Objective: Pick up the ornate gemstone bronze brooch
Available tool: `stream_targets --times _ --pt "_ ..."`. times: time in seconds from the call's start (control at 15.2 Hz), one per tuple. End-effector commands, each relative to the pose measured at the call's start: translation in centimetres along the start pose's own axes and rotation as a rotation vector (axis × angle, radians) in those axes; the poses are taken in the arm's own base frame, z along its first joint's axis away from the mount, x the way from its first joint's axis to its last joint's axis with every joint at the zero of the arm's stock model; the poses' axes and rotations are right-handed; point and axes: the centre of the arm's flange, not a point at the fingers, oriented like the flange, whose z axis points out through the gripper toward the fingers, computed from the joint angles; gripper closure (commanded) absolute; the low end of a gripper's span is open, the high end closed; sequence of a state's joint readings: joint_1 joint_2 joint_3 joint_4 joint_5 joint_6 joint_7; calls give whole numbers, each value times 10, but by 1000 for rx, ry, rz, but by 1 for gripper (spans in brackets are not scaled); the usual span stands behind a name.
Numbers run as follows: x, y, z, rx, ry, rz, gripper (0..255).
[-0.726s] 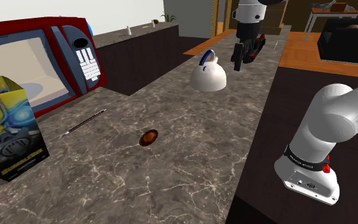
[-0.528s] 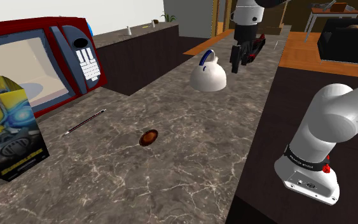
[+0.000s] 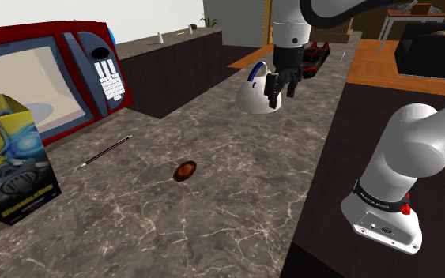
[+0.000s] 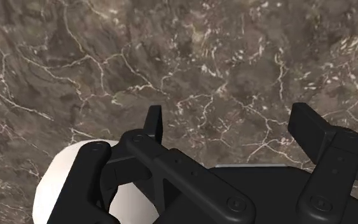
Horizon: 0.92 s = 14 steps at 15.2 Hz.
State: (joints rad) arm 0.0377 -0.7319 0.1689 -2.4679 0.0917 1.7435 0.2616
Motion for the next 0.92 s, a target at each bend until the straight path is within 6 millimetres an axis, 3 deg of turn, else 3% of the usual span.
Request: stream_targets --times 0.0,0.86 --pt "-2 -30 3 -2 2 39 0" --pt "21 -198 38 -19 17 269 0"
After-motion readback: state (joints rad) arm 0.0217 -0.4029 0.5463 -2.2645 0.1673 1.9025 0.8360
